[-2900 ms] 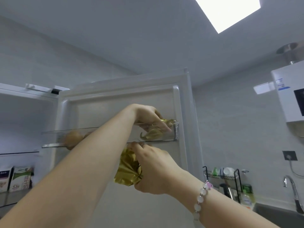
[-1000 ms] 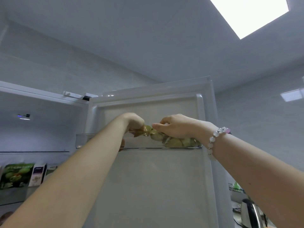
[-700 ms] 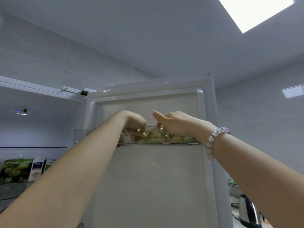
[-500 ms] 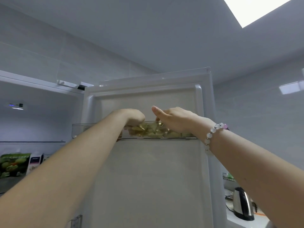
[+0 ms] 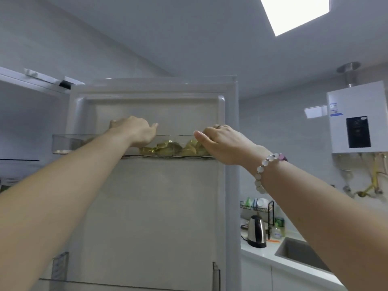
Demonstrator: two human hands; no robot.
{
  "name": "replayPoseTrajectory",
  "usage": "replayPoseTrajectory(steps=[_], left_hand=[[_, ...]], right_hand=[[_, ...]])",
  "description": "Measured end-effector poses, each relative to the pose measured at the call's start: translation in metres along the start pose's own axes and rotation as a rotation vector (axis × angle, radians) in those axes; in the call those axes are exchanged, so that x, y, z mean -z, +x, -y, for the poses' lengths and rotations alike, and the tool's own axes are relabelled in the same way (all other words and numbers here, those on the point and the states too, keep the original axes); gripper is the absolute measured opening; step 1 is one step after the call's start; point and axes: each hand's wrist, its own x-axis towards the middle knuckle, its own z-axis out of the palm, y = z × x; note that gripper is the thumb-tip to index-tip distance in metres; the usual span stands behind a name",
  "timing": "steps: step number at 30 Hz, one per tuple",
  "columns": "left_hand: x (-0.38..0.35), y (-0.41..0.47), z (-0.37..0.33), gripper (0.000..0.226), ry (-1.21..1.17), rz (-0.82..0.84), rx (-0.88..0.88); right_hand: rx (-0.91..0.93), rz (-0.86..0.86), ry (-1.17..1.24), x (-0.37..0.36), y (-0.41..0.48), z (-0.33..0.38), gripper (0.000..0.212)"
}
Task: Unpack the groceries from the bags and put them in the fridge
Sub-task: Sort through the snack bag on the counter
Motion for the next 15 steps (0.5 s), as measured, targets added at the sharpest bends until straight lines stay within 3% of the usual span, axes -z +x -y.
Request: replayPoseTrajectory(steps=[3, 6, 8, 11, 15], left_hand=[[0.006, -0.020, -0.007, 0.056, 0.032, -0.215, -0.079], [0.010, -0.034, -0.021, 0.035, -0.137, -0.569, -0.278], [0.010, -0.046, -0.041, 0.031, -0.238, -0.687, -0.396], [0.003, -0.070, -0.078, 0.032, -0.346, -0.701, -0.497], [-0.016, -0.109, -0.135, 0.036, -0.467, -0.512, -0.612]], right_hand=[[-0.014, -0.055, -0.052, 0.002, -0.011, -0.002, 0.052], [0.021, -0.210, -0.123, 0.009, -0.032, -0.011, 0.049], [0.027, -0.293, -0.181, 0.015, -0.048, -0.023, 0.041], [-0.068, -0.250, -0.279, 0.022, -0.076, -0.046, 0.034], [-0.295, -0.013, -0.453, 0.036, -0.126, -0.071, 0.041]])
